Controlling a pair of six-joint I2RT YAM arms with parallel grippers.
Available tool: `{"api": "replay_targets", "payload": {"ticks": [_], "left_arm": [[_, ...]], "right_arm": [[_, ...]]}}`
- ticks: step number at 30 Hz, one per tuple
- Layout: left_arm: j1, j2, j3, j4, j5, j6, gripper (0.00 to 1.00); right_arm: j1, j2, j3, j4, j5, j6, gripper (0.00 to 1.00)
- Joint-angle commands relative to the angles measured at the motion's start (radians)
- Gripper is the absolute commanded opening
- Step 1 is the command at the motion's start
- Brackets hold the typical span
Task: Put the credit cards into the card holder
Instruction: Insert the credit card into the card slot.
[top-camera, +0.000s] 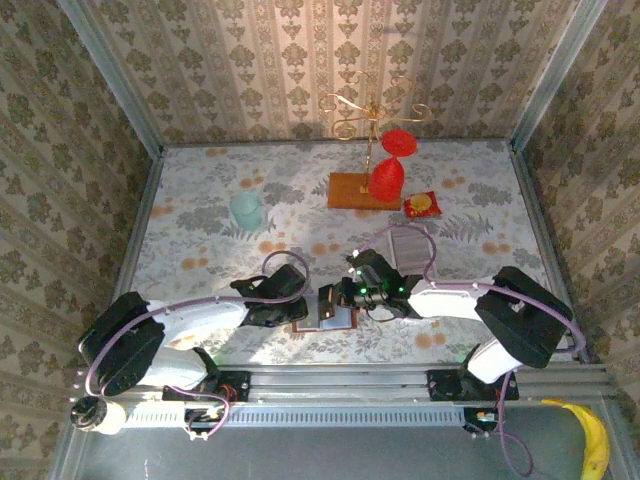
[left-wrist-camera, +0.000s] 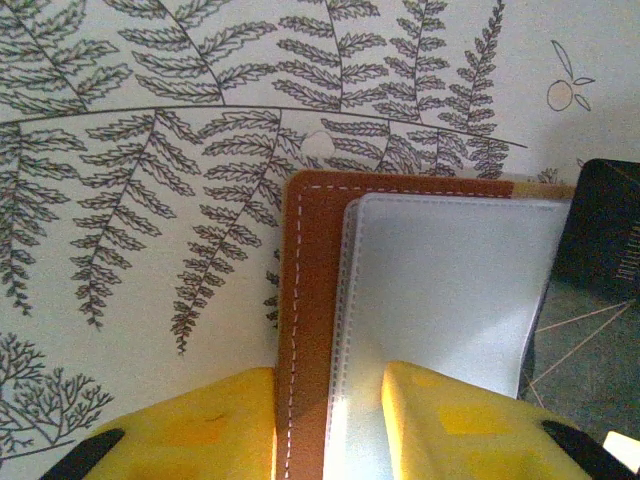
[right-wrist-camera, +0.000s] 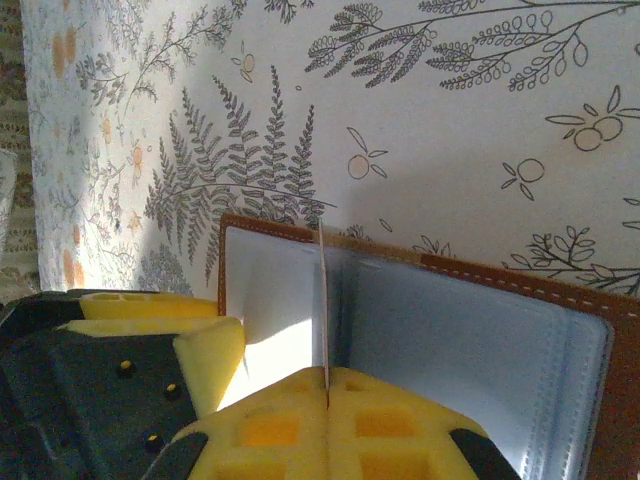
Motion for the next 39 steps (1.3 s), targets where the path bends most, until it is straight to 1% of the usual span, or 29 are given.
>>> {"api": "replay_targets", "payload": {"ticks": [1, 7, 15, 20, 25, 32, 39], "left_arm": [[-0.011, 0.032, -0.024, -0.02, 0.036, -0.02, 0.32], [-0.011, 0.032, -0.027, -0.022, 0.034, -0.02, 0.27], [-0.012, 0.032, -0.031, -0.031, 0.031, -0.021, 0.23], [-0.01, 0.029, -0.033, -0.038, 0.027, -0.023, 0.23], [-0.012, 0.025, -0.034, -0.04, 0.026, -0.026, 0.23], [-0.01, 0.026, -0.034, -0.042, 0.024, -0.029, 0.23], [-0.011, 0.027, -0.032, -0.041, 0.025, -0.028, 0.23]], "right_arm": [[0.013, 0.032, 0.018, 0.055, -0.026, 0.033, 0.0], [0.014, 0.032, -0.005, 0.102, -0.031, 0.075, 0.0], [0.015, -0.013, -0.022, 0.069, 0.004, 0.071, 0.0], [0.014, -0.008, -0.028, 0.059, 0.011, 0.081, 0.0], [0.015, -0.024, -0.045, -0.021, 0.04, 0.104, 0.0], [0.016, -0.052, -0.092, -0.03, 0.055, 0.137, 0.0], [0.023, -0.039, -0.085, -0.008, 0.051, 0.157, 0.0]]}}
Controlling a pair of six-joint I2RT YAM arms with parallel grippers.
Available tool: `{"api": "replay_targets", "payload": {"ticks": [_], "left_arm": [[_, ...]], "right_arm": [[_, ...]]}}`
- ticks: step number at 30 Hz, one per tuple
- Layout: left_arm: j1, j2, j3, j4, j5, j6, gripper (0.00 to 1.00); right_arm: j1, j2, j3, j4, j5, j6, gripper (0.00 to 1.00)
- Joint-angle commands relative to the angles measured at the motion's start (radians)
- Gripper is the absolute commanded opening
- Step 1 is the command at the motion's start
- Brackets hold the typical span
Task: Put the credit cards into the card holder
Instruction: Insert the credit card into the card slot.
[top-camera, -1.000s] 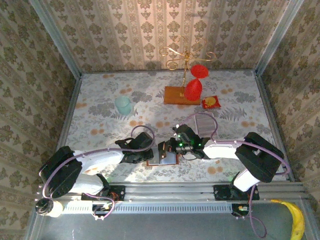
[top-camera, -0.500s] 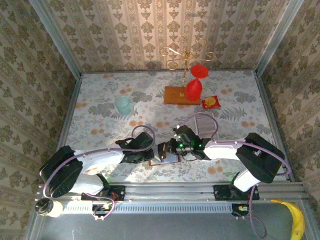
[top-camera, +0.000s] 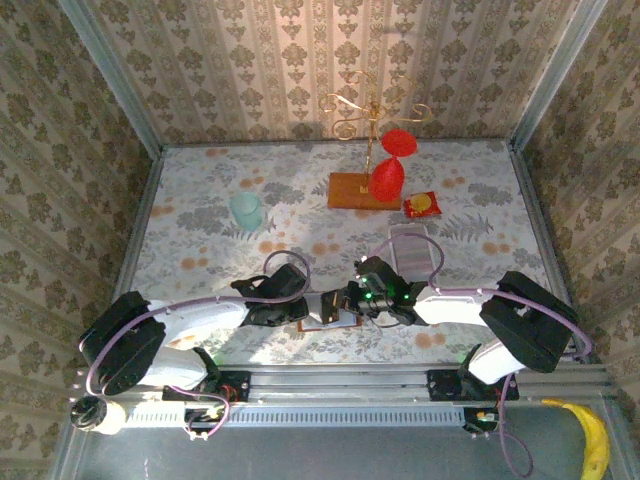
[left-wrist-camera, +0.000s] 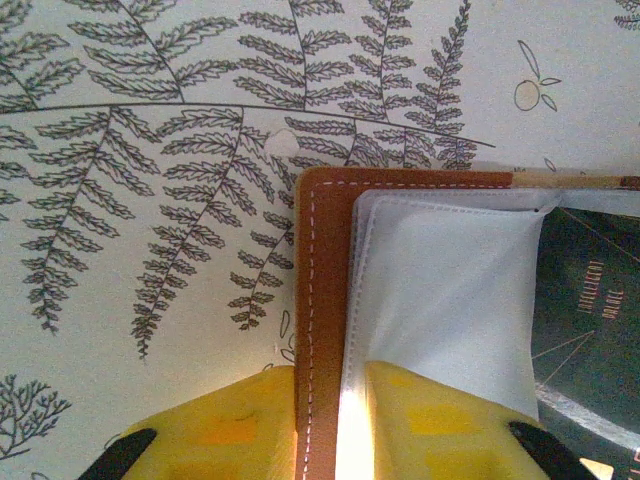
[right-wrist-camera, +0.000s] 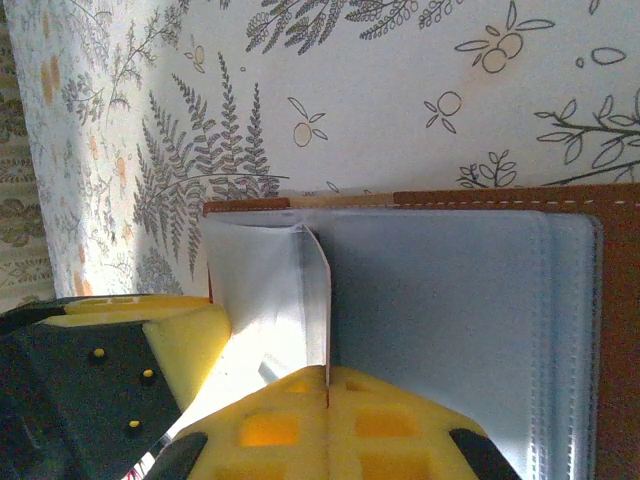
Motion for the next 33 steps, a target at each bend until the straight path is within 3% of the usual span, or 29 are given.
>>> {"api": "replay_targets", "payload": {"ticks": [1, 18, 33], "left_arm": [[-0.01, 0.024, -0.031, -0.066, 0.008, -0.016, 0.23], [-0.011, 0.022, -0.038, -0.03, 0.025, -0.018, 0.23], [-0.01, 0.014, -0.05, 0.018, 0.015, -0.038, 0.23]], "right_arm": [[0.013, 0.008, -0.005, -0.043, 0.026, 0.034, 0.0], [0.032, 0.067, 0.028, 0.07, -0.056, 0.036, 0.0], [0.036, 0.068, 0.046, -0.044, -0.106, -0.014, 0.0]]}}
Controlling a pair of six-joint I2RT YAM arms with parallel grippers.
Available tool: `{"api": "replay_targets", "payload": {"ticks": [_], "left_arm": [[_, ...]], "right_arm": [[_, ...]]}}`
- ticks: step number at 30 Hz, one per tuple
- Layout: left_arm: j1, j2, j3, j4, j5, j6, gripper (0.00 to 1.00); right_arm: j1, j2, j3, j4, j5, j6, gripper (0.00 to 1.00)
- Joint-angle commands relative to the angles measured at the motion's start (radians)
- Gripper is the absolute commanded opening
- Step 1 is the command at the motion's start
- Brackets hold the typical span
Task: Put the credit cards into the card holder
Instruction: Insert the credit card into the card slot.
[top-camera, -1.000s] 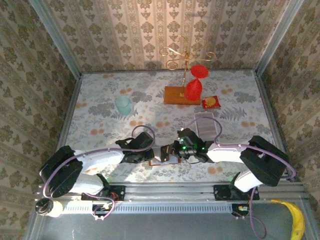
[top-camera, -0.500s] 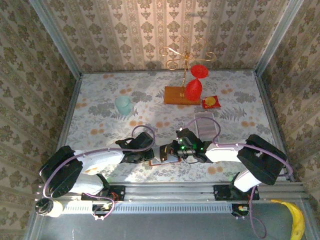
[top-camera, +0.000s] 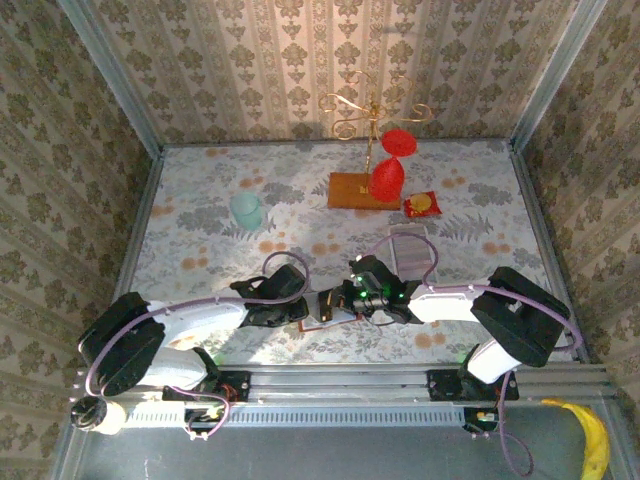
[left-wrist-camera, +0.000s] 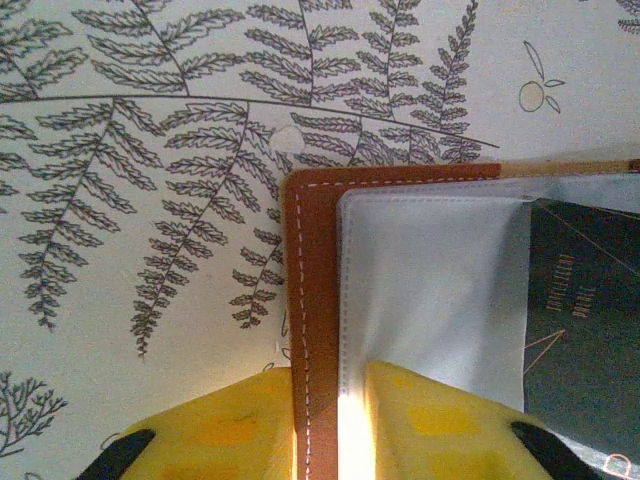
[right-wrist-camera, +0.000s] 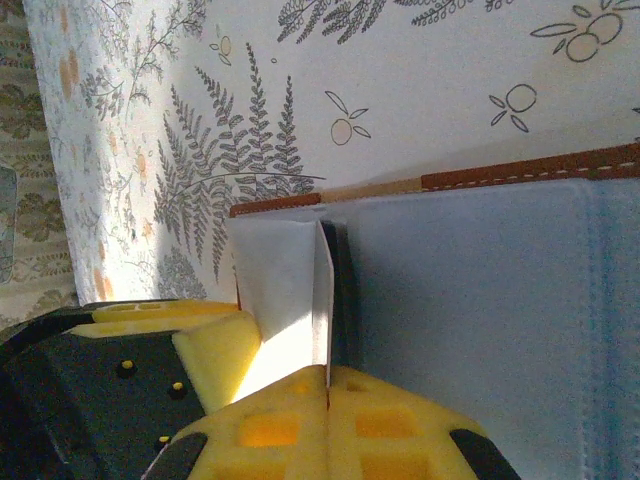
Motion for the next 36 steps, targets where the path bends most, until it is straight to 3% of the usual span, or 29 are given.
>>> {"api": "replay_targets", "payload": {"ticks": [1, 15, 18, 20, 34, 36], "left_arm": [[-0.011, 0.021, -0.037, 0.0, 0.009, -0.018, 0.23], [-0.011, 0.031, -0.052, 0.032, 0.019, -0.024, 0.21], [-0.011, 0.024, -0.051, 0.029, 0.022, -0.023, 0.21], [-0.01, 0.012, -0.055, 0.022, 0.019, -0.026, 0.21], [-0.012, -0.087, -0.108, 0.077, 0.021, -0.038, 0.27], [-0.012, -0.107, -0.121, 0.114, 0.027, -0.046, 0.29]], "right_arm": [[0.022, 0.018, 0.017, -0.087, -0.084, -0.04, 0.0], [0.024, 0.032, 0.047, -0.139, -0.114, -0.101, 0.01], [0.024, 0.032, 0.076, -0.204, -0.086, -0.122, 0.25], [0.024, 0.023, 0.091, -0.259, -0.056, -0.144, 0.31], [0.025, 0.012, 0.112, -0.376, 0.02, -0.166, 0.33], [0.025, 0.006, 0.115, -0.377, 0.025, -0.166, 0.28]]}}
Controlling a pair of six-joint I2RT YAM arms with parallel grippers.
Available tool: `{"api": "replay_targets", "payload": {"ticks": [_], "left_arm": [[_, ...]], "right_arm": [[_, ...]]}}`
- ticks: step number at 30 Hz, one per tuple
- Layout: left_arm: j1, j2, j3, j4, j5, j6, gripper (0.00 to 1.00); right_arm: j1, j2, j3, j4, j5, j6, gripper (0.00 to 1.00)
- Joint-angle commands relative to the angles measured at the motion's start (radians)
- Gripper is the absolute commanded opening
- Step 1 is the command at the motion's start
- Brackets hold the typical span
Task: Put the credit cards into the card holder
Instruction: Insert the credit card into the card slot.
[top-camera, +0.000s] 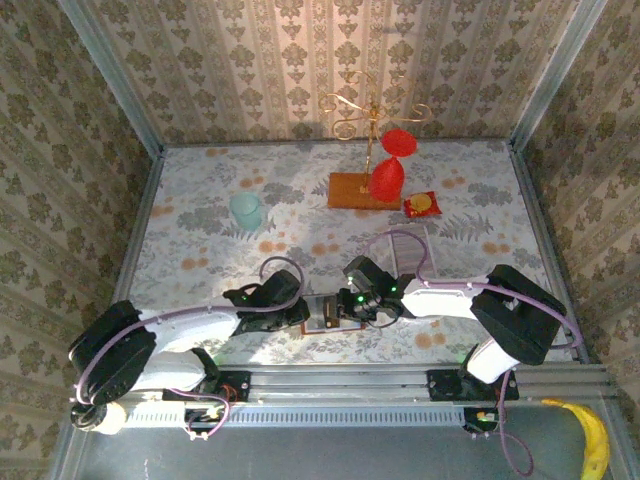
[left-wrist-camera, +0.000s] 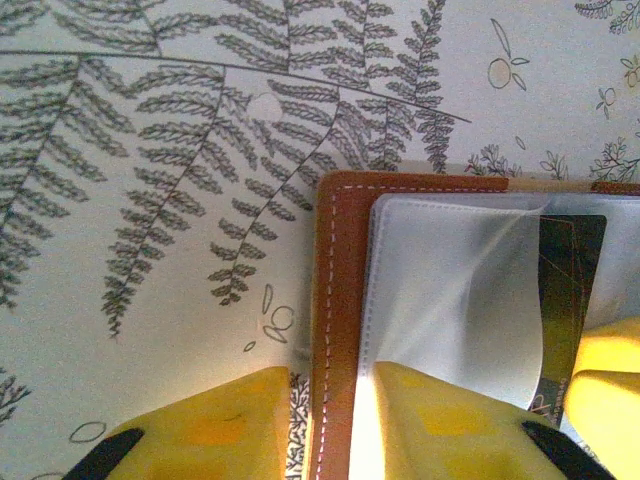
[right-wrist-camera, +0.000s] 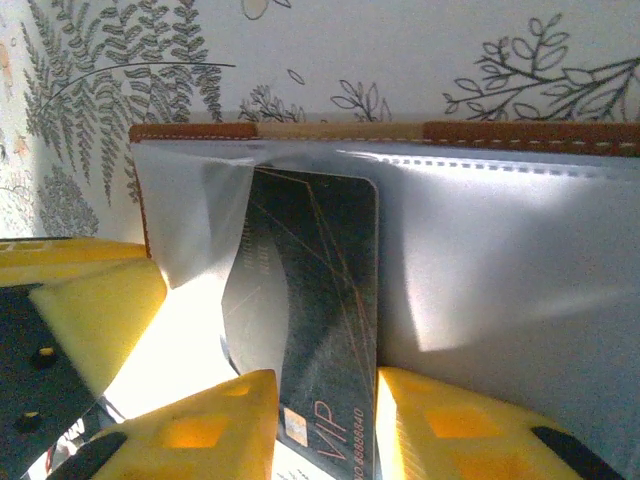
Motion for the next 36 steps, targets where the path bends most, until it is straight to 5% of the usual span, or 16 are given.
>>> {"api": "replay_targets", "payload": {"ticks": [1, 16, 29, 36], "left_arm": [[-0.006, -0.035, -0.035, 0.036, 0.009, -0.029, 0.29], [-0.01, 0.04, -0.08, 0.224, 0.066, -0.05, 0.24], [-0.009, -0.013, -0.092, 0.173, 0.039, -0.046, 0.24], [-0.001, -0.075, -0.091, 0.116, 0.015, -0.025, 0.28]], "right_arm": [[0.008, -0.013, 0.017, -0.072, 0.045, -0.018, 0.24], [0.049, 0.067, 0.092, -0.087, 0.057, -0.014, 0.06], [0.095, 0.052, 0.121, -0.018, 0.077, 0.008, 0.05], [0.094, -0.054, 0.1, -0.13, 0.177, -0.001, 0.14]]}}
